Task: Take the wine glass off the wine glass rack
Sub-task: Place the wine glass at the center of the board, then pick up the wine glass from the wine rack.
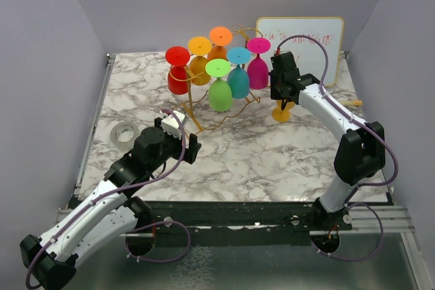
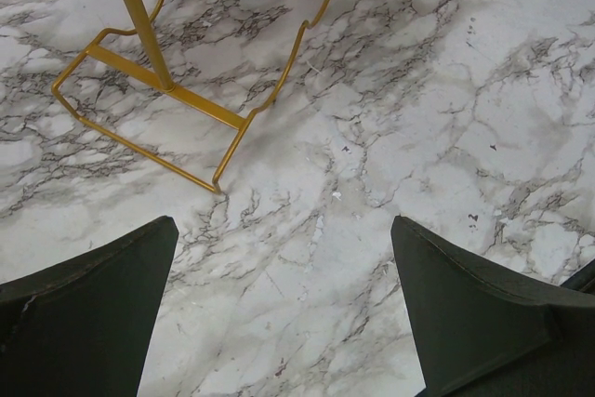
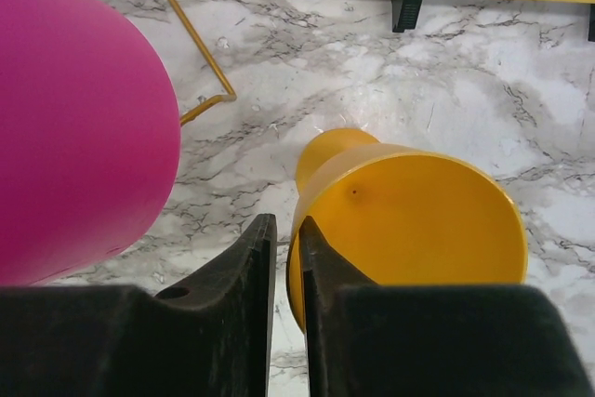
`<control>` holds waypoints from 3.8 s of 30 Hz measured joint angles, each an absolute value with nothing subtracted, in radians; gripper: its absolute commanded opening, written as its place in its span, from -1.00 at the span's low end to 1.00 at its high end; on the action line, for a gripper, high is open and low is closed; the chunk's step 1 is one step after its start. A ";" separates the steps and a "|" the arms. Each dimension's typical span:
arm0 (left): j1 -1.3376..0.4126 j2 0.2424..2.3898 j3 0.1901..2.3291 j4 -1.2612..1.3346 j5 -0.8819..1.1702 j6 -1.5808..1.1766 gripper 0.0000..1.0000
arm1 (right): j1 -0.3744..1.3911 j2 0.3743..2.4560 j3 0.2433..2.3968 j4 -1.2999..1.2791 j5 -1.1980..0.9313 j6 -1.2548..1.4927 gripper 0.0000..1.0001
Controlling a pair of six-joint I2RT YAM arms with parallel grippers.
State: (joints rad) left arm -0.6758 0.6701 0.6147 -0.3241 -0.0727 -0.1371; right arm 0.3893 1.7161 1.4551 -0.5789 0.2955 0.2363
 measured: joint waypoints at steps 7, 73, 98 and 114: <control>-0.675 0.670 0.615 -0.324 -0.073 -0.137 0.98 | 0.389 1.716 1.456 -0.586 0.294 0.215 -0.52; -0.656 0.677 0.615 -0.324 -0.074 -0.138 0.98 | 0.556 1.344 1.112 0.201 -0.327 1.040 0.19; -0.649 0.688 0.615 -0.323 -0.050 -0.137 0.98 | 0.590 1.413 1.121 0.352 -0.144 1.179 -0.17; -0.648 0.688 0.615 -0.324 -0.049 -0.137 0.98 | 0.590 1.461 1.116 0.433 -0.146 1.269 -0.43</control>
State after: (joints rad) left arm -0.6479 0.6884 0.6151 -0.3237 -0.0494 -0.1368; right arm 0.5900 1.4609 1.1164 0.4328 -0.1459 1.2686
